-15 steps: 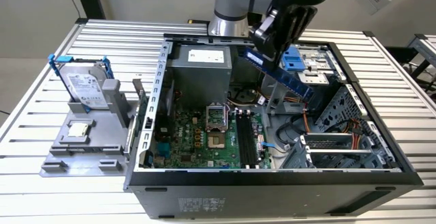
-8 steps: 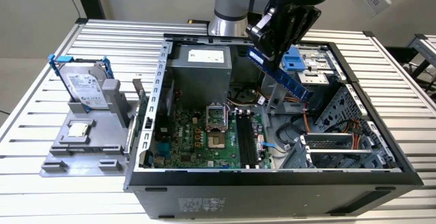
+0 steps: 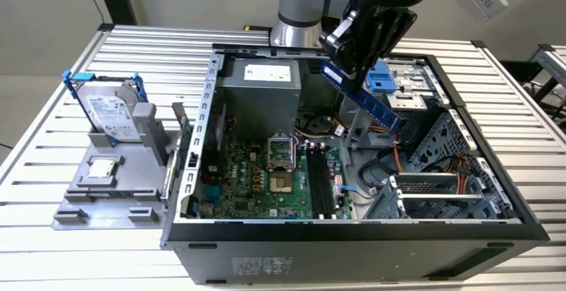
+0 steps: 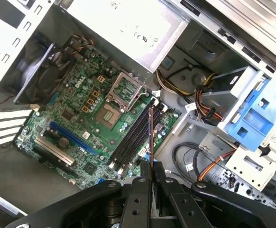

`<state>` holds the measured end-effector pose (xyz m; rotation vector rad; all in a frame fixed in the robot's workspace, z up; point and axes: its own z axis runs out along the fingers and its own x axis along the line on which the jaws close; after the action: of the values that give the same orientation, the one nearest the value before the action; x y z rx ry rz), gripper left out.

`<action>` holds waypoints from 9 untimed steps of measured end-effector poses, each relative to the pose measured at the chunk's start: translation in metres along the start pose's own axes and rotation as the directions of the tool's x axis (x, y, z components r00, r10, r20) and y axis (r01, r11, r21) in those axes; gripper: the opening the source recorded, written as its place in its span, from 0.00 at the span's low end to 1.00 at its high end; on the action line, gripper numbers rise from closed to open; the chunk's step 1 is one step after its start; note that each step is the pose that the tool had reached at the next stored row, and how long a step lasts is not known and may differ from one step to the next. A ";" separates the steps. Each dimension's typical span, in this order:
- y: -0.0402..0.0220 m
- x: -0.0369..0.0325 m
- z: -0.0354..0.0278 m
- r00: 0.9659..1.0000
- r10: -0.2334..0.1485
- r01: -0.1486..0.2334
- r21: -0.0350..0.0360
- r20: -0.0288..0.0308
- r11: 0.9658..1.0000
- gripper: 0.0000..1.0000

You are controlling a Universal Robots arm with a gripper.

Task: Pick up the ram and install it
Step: 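Insert the ram into the slot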

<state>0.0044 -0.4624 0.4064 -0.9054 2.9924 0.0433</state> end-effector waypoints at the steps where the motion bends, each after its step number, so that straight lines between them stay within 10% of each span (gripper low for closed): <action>1: 0.0000 0.0000 0.0001 1.000 0.006 -0.006 0.000 0.000 1.000 0.00; 9: 0.0000 0.0000 0.0006 0.999 0.036 -0.036 0.001 0.001 0.999 0.00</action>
<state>0.0043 -0.4624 0.4058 -0.8517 3.0077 0.0428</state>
